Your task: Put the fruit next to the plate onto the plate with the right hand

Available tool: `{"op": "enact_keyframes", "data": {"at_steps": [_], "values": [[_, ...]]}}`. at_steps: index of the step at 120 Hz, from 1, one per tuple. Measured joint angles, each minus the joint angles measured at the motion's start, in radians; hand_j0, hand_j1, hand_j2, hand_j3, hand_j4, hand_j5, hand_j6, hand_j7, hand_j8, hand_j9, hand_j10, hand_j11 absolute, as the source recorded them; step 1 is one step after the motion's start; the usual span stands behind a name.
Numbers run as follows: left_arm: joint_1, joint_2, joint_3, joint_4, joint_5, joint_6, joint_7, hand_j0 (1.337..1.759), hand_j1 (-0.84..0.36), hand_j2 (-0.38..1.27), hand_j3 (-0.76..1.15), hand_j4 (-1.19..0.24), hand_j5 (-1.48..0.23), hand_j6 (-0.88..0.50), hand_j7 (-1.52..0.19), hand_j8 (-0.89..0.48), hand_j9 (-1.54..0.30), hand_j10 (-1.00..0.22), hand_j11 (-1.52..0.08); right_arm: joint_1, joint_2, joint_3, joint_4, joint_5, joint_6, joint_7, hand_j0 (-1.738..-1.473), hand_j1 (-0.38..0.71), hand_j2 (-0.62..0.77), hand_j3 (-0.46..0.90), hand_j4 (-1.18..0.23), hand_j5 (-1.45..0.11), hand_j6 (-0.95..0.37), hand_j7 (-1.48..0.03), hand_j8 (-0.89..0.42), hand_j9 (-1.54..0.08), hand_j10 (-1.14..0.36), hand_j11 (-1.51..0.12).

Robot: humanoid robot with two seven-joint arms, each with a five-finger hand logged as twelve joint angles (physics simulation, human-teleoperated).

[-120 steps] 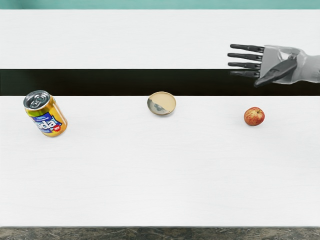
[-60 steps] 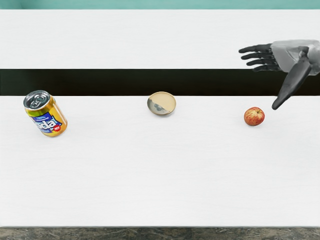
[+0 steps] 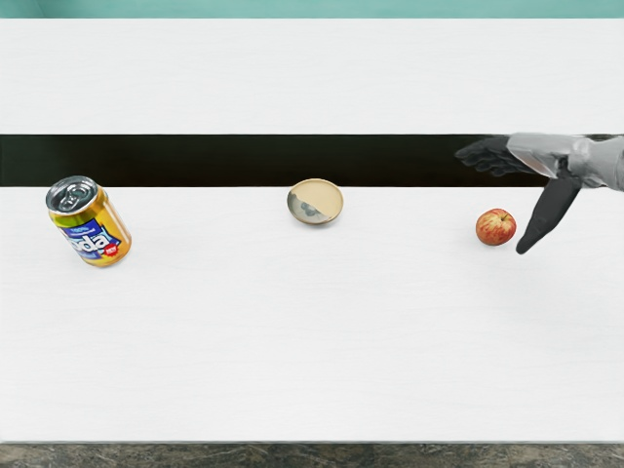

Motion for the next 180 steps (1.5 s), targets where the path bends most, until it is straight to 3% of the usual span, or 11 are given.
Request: {"op": "enact_keyframes", "data": {"at_steps": [44, 88, 130, 180], "values": [[0.000, 0.000, 0.000, 0.000, 0.000, 0.000, 0.000, 1.658, 0.06, 0.05, 0.00, -0.25, -0.32, -0.25, -0.32, -0.25, -0.32, -0.24, -0.32, -0.088, 0.046, -0.009, 0.020, -0.190, -0.178, -0.009, -1.658, -0.10, -0.04, 0.00, -0.22, -0.27, -0.22, -0.27, -0.22, -0.27, -0.22, -0.27], [0.000, 0.000, 0.000, 0.000, 0.000, 0.000, 0.000, 1.658, 0.06, 0.05, 0.00, -0.25, -0.32, -0.25, -0.32, -0.25, -0.32, -0.24, -0.32, -0.105, 0.092, -0.082, 0.039, -0.303, -0.300, -0.069, -1.658, 0.00, -0.05, 0.00, -0.30, -0.38, -0.30, -0.38, -0.30, -0.38, -0.30, -0.38], [0.000, 0.000, 0.000, 0.000, 0.000, 0.000, 0.000, 1.658, 0.06, 0.05, 0.00, -0.25, -0.32, -0.25, -0.32, -0.25, -0.32, -0.24, -0.32, -0.125, 0.139, -0.116, 0.025, -0.367, -0.356, -0.072, -1.658, 0.08, -0.07, 0.00, -0.37, -0.47, -0.37, -0.47, -0.37, -0.47, -0.37, -0.47], [0.000, 0.000, 0.000, 0.000, 0.000, 0.000, 0.000, 1.658, 0.06, 0.05, 0.00, -0.25, -0.32, -0.25, -0.32, -0.25, -0.32, -0.24, -0.32, -0.145, 0.173, -0.116, -0.058, -0.393, -0.377, -0.061, -1.658, 0.05, -0.06, 0.00, -0.34, -0.44, -0.34, -0.43, -0.34, -0.43, -0.34, -0.43]]}}
